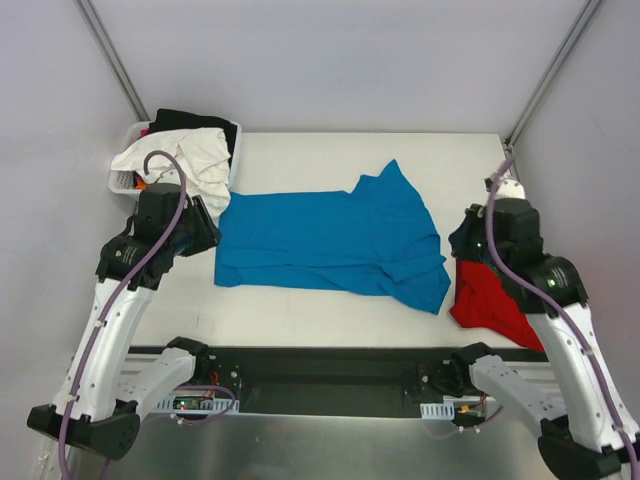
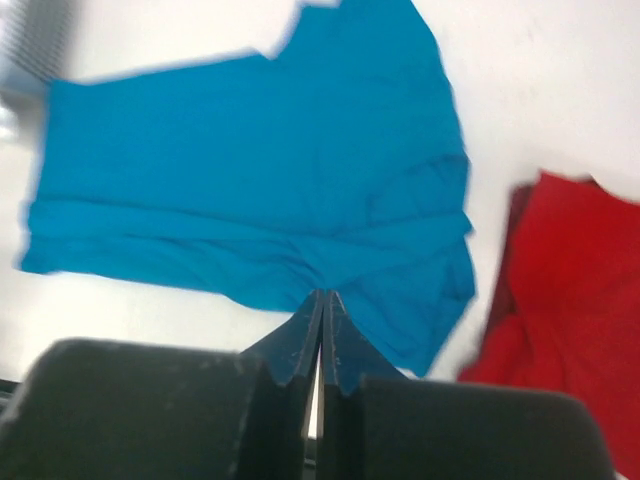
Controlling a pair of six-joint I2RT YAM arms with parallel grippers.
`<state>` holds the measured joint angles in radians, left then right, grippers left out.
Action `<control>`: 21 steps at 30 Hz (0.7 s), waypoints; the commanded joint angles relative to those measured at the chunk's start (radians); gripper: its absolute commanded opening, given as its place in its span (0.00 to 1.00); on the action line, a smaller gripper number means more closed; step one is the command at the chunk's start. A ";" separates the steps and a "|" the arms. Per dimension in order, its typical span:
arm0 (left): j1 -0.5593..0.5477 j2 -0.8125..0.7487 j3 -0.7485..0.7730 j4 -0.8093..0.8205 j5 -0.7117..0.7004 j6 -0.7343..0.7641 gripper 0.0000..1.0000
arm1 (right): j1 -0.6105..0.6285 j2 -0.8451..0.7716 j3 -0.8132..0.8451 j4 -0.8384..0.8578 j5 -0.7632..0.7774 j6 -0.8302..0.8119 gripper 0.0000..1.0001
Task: Fold and stack the t-shirts
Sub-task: Fold the tshirt
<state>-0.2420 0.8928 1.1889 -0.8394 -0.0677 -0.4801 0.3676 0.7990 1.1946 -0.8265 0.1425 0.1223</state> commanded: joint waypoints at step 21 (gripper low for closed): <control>-0.005 0.208 -0.095 -0.170 -0.229 0.043 0.99 | 0.133 0.307 -0.199 -0.132 0.269 -0.042 0.29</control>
<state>-0.2428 1.0214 1.1225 -1.0794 -0.4526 -0.4484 0.5056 1.0004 0.9951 -1.0531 0.5430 0.0822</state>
